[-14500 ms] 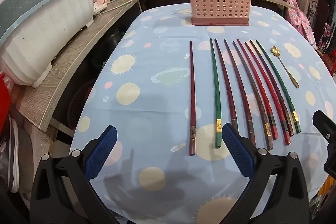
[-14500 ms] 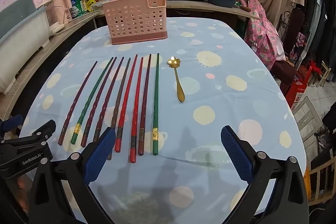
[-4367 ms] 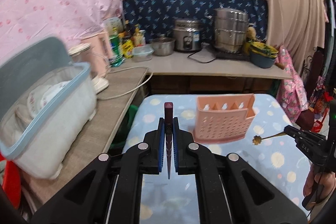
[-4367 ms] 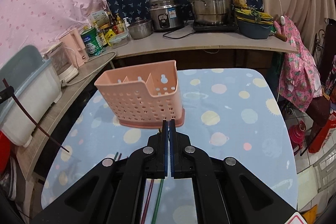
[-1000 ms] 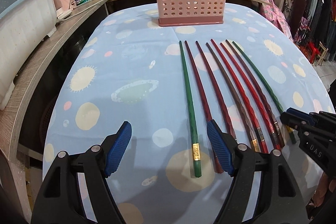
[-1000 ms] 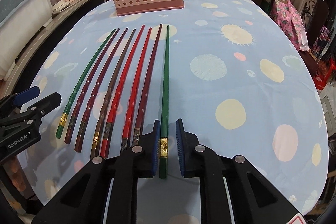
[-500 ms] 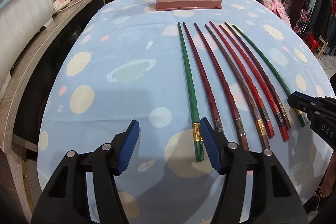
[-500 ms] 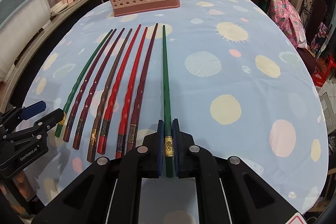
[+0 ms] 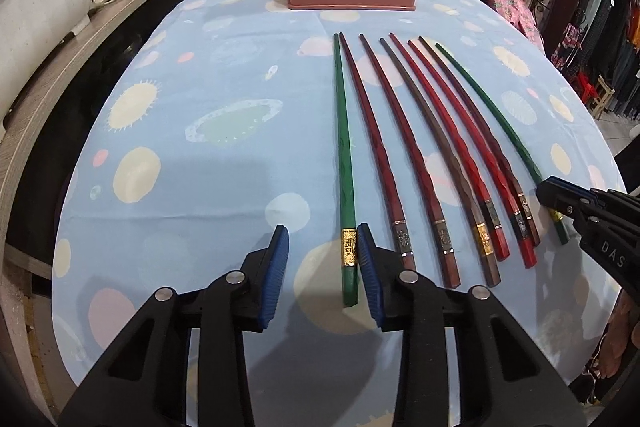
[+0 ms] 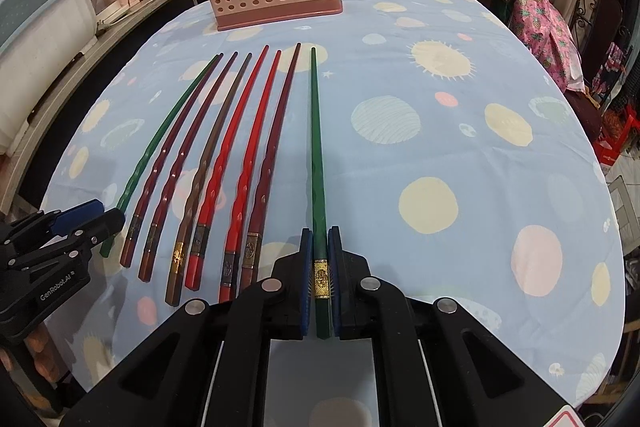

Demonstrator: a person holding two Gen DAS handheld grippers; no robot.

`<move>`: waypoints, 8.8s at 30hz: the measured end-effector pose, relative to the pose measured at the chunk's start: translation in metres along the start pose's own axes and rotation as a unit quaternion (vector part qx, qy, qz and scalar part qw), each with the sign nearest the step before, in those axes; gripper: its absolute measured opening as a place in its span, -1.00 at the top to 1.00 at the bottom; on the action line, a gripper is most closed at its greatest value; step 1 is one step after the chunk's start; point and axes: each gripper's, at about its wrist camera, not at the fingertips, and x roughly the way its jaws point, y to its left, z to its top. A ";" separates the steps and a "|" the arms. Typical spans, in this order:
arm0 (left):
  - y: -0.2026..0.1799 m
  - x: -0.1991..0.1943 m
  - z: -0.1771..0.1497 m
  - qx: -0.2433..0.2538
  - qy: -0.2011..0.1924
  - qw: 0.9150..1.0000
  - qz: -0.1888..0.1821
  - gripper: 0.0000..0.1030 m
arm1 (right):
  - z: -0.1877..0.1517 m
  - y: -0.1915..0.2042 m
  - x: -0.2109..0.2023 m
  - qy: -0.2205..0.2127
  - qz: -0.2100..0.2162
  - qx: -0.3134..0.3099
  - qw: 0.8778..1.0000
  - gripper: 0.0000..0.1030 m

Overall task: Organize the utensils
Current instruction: 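Grasp a green chopstick with the right tool while the left tool grasps another green chopstick, then carry both green chopsticks up and lower them into the pink basket, then open both tools releasing the green chopsticks and pull back toward the table, then grasp a red chopstick with the right tool while the left tool grasps a dark red chopstick, then lift both chopsticks with both tools, carry them over the pink basket and lower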

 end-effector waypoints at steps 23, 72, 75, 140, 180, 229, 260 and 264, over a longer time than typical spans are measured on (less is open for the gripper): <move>0.020 -0.024 0.015 -0.052 -0.012 0.998 -0.037 0.86 | 0.011 -0.008 -0.026 -0.023 0.014 0.011 1.000 0.87; 0.033 -0.137 0.385 -0.037 -0.298 0.954 0.003 0.87 | 0.377 -0.009 -0.089 -0.277 0.108 0.066 0.953 0.87; 0.035 -0.132 0.387 -0.036 -0.298 0.954 0.001 0.87 | 0.376 -0.008 -0.079 -0.270 0.107 0.066 0.955 0.87; 0.048 -0.107 0.302 -0.041 -0.259 0.964 0.041 -0.46 | 0.281 -0.026 -0.082 -0.251 0.061 0.058 0.964 0.00; -0.012 -0.013 0.037 0.007 -0.072 0.997 0.021 -0.38 | 0.013 0.024 0.005 -0.023 0.023 -0.036 0.999 0.65; 0.011 -0.047 0.039 -0.030 -0.058 0.997 -0.030 0.86 | 0.035 -0.002 -0.051 -0.079 0.034 -0.001 0.996 0.87; 0.035 -0.175 0.313 -0.065 -0.313 0.947 -0.038 0.87 | 0.303 -0.028 -0.142 -0.301 0.121 0.076 0.943 0.87; 0.035 -0.169 0.335 -0.064 -0.325 0.943 -0.033 0.87 | 0.332 -0.024 -0.137 -0.311 0.134 0.080 0.937 0.87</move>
